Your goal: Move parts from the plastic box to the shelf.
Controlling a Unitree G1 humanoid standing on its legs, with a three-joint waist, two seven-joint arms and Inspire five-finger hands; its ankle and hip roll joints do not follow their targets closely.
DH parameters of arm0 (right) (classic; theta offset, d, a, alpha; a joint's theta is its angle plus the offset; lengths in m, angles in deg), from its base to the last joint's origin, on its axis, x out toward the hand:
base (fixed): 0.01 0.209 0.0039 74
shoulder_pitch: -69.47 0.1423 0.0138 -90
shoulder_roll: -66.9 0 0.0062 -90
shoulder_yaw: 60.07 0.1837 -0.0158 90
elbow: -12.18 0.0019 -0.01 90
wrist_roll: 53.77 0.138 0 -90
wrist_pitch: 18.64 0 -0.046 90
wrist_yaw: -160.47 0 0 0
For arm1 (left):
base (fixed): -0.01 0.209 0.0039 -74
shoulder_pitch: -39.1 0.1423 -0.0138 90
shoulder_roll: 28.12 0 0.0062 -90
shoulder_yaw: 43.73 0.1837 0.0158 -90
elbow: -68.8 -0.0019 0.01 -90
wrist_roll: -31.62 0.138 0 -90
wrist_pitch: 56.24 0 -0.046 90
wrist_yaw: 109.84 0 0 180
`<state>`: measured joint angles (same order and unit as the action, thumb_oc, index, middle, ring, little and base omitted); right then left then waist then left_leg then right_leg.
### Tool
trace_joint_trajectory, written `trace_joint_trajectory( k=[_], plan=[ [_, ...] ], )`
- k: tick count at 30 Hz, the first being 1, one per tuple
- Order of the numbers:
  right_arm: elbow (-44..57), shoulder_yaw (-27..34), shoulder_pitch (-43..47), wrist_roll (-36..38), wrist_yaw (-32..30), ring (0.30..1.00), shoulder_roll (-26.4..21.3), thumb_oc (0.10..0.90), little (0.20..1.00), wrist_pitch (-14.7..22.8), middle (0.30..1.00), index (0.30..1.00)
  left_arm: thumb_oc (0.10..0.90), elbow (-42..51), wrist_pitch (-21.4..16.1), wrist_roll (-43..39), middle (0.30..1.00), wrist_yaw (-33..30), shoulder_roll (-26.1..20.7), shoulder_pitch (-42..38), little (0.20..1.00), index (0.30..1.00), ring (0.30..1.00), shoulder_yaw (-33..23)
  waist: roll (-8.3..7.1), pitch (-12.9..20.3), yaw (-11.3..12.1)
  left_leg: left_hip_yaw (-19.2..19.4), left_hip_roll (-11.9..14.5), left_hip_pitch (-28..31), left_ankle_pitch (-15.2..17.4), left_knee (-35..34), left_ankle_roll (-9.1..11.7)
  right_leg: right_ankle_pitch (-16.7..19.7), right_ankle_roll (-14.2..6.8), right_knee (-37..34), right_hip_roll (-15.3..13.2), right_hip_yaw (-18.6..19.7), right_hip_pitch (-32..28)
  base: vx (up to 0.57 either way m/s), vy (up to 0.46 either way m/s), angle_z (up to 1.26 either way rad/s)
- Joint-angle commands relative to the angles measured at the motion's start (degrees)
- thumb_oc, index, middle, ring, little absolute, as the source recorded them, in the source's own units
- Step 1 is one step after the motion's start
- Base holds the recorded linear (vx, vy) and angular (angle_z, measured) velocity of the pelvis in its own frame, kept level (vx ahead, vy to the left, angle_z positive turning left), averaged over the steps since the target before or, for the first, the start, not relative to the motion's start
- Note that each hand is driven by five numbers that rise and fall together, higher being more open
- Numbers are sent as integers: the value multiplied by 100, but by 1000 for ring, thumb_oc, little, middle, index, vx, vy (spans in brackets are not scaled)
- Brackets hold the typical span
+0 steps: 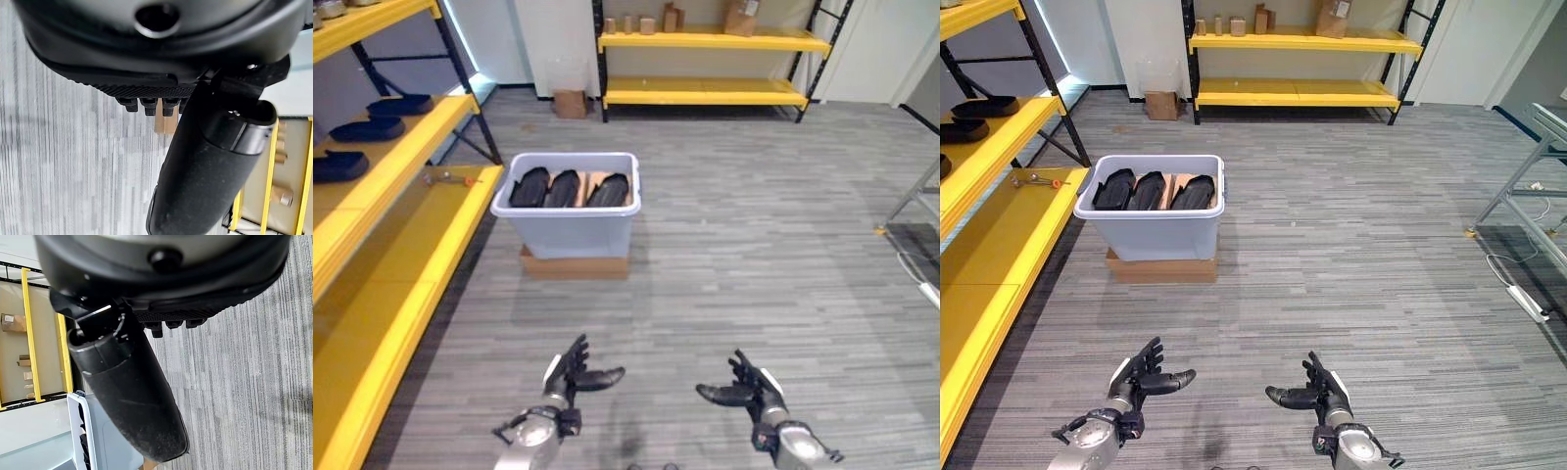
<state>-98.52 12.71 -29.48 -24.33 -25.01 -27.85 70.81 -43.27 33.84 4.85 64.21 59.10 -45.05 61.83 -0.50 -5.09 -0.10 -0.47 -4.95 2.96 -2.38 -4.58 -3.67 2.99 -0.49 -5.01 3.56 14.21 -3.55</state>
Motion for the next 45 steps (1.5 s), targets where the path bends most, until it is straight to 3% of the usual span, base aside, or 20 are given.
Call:
trace_joint_trajectory(
  k=[1, 32, 40, 45],
  plan=[
    [354, 147, 328, 88, 48, 1000, -123, 900, 1000, 519, 1000, 1000, 900, 67, -492, -179, 1000, 41, 114, -438, 1000, 1000, 1000, -99, -123, 399, -20, -365, 163, -36, 10, -42, 271, 466, -479, 31, -66, 551, 53, 0, 0, 0],
    [365, 120, 369, 35, 102, 1000, -133, 900, 1000, 548, 1000, 1000, 900, 51, -542, 53, 1000, 124, 15, -461, 1000, 1000, 1000, -43, -62, 359, -30, -375, 166, 41, 71, -42, 256, 372, -479, 115, -106, 484, 48, 1, 0, 0],
    [426, 131, 414, -1, 120, 1000, -195, 900, 1000, 575, 1000, 1000, 900, 104, -566, 45, 1000, 116, -29, -483, 1000, 1000, 1000, -97, -46, 213, -12, -349, 208, 62, 78, -2, 212, 181, -427, 584, -49, 504, 267, -4, 1, 0],
    [509, 167, 550, -100, 130, 1000, -287, 900, 1000, 641, 1000, 1000, 900, 259, -613, 153, 1000, 140, -122, -564, 1000, 1000, 1000, -71, -88, 18, -31, -384, 98, -353, 353, 671, 122, -48, -405, 1206, -8, 479, 606, -36, 35, 0]
  ],
)
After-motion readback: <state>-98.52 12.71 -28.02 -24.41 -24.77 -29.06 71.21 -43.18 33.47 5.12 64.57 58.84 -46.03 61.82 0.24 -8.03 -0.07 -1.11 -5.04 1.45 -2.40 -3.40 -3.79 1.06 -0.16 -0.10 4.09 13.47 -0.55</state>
